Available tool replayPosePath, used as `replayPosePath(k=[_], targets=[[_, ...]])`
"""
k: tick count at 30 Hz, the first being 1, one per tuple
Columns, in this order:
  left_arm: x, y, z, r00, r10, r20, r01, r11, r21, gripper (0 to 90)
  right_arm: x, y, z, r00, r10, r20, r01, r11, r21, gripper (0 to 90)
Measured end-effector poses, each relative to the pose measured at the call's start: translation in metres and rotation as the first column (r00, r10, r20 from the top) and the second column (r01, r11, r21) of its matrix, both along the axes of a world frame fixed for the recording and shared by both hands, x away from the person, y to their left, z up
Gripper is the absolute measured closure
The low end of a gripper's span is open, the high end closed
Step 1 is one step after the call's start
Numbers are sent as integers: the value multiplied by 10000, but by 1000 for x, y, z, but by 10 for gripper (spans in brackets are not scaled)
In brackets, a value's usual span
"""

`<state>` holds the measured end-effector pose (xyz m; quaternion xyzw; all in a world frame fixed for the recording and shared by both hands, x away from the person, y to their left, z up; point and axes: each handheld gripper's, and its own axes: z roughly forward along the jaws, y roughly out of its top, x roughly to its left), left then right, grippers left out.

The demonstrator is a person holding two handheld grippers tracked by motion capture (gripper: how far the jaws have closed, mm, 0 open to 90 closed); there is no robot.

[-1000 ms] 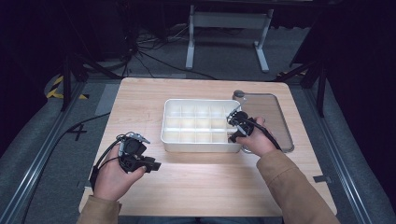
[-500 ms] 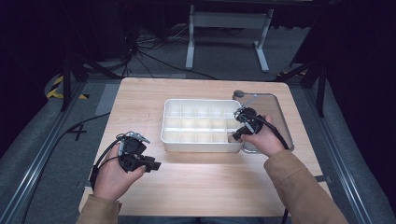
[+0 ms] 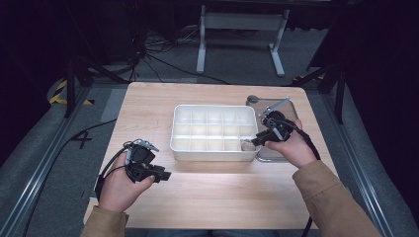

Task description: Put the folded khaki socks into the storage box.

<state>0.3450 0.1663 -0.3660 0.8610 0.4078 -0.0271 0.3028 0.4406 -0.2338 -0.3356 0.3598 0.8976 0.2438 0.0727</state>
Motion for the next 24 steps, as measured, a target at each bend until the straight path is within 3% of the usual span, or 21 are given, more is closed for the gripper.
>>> replayPosePath(k=[13, 24], targets=[[-2, -5, 1, 9996, -285, -70, 285, 9996, 21, 635, -35, -9, 10, 9948, 972, 305, -990, 9931, 624, 573], [-4, -9, 2, 9981, -552, -264, 554, 9984, 79, 628, -62, -9, 1, 9867, 1592, 332, -1617, 9825, 925, 550]])
